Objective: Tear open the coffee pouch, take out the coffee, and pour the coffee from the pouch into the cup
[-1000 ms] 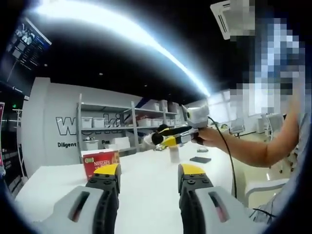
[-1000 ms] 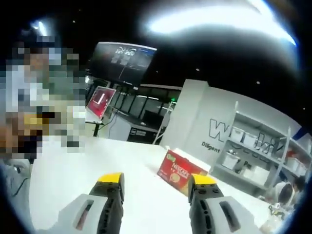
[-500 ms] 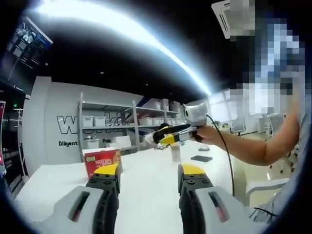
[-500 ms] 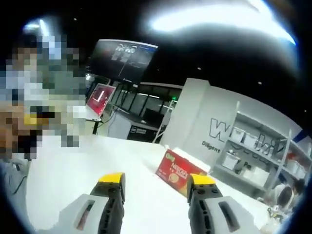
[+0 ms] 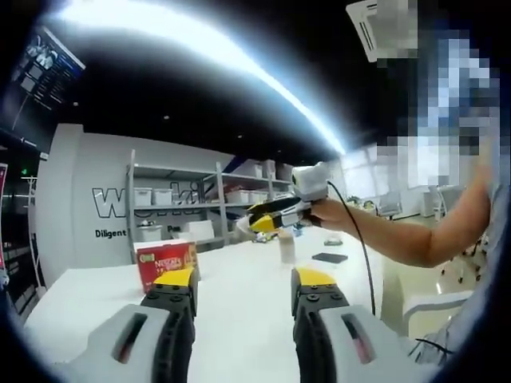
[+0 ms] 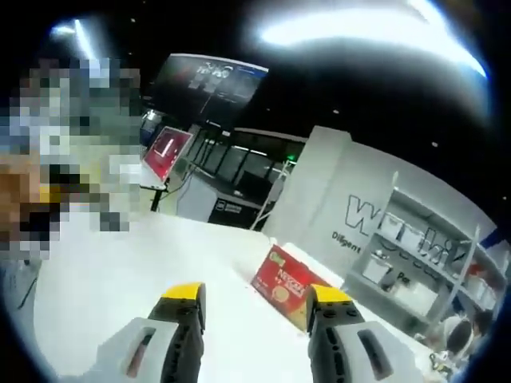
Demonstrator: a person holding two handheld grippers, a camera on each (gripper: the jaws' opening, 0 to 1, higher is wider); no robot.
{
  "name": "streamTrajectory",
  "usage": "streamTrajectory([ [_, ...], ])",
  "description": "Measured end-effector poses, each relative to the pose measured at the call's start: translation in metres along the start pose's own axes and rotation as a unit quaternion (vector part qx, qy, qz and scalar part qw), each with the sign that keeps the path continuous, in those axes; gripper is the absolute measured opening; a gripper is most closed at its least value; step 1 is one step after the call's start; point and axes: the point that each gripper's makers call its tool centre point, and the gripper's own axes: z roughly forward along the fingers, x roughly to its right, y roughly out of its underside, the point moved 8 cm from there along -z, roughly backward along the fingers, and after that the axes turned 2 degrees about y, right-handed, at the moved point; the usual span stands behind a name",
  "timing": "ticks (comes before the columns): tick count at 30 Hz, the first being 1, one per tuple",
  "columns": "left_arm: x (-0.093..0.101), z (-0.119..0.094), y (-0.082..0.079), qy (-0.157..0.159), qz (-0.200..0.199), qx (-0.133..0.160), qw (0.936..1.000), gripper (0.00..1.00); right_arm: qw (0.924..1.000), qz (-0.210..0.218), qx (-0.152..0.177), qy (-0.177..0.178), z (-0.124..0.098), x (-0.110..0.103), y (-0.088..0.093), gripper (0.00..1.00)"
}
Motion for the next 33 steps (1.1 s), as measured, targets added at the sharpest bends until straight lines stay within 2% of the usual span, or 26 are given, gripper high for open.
streamTrajectory([
  [25, 0.000, 0.006, 0.007, 0.004, -0.003, -0.011, 0.9999, 0.49, 0.9986, -0.040, -0.033, -0.008, 0.024, 0.021, -0.003, 0.50],
  [33, 0.001, 0.009, 0.008, 0.003, -0.002, -0.015, 0.9999, 0.49, 0.9987, -0.035, -0.033, -0.018, 0.030, 0.029, 0.001, 0.49],
])
